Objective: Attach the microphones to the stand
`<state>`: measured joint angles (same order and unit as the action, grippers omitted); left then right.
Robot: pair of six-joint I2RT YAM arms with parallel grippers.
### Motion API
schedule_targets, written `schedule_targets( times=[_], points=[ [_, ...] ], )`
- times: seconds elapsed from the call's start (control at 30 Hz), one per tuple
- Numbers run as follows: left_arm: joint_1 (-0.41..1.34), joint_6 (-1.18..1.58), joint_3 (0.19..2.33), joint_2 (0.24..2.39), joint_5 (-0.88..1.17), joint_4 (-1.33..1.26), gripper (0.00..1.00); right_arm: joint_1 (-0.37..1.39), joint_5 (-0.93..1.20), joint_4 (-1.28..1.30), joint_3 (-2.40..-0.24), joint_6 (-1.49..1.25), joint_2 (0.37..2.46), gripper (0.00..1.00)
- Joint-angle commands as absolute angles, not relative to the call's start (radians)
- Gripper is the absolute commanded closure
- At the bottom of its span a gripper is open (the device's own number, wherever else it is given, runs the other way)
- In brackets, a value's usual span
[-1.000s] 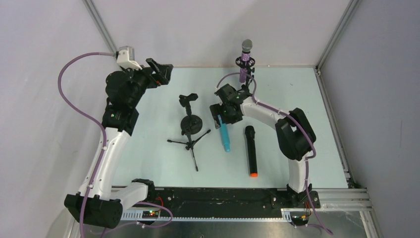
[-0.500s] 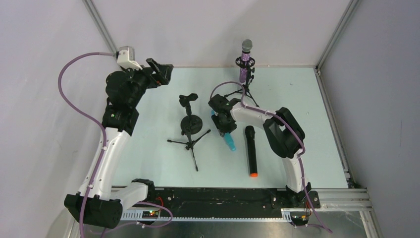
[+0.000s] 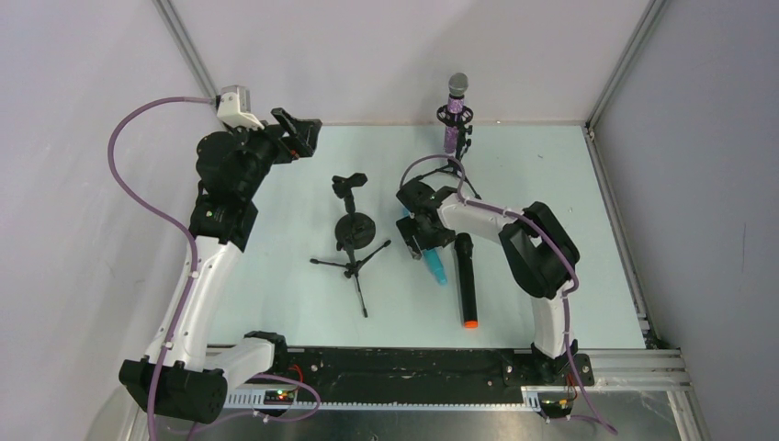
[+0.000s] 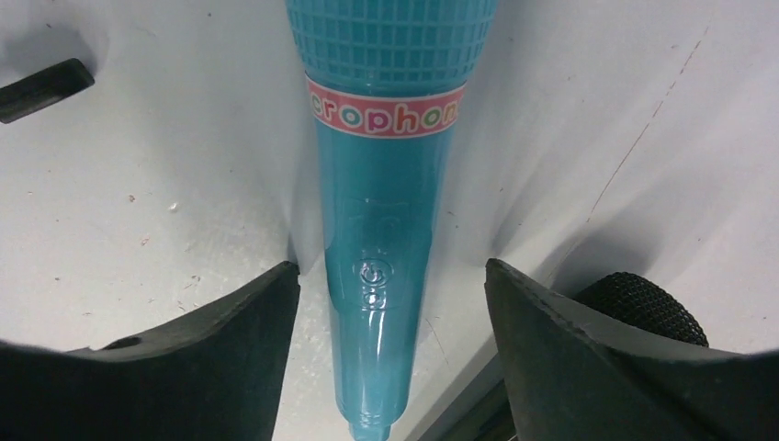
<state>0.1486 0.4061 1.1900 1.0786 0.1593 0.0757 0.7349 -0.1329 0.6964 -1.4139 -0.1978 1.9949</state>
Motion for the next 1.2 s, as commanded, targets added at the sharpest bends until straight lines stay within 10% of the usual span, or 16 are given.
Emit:
schedule_targets(
  times=[0.0, 0.43, 0.87, 1.17],
  points=[
    [0.156, 0.376, 1.180, 1.056, 0.146, 0.043, 0.02, 0.726, -0.134, 0.699, -1.447, -0.189, 1.981, 0.18],
    [0.157, 0.371, 1.179, 1.049, 0.139, 0.043, 0.02, 0.708, -0.102, 0.716, -1.545, -0.198, 2.075, 0.30],
    [0.156, 0.371, 1.180, 1.046, 0.138, 0.043, 0.02, 0.694, -0.094, 0.712, -1.526, -0.174, 2.057, 1.00],
    [0.157, 0.372, 1.180, 1.047, 0.142, 0.043, 0.02, 0.689, -0.058, 0.620, -1.494, -0.171, 1.926, 1.00]
  ],
)
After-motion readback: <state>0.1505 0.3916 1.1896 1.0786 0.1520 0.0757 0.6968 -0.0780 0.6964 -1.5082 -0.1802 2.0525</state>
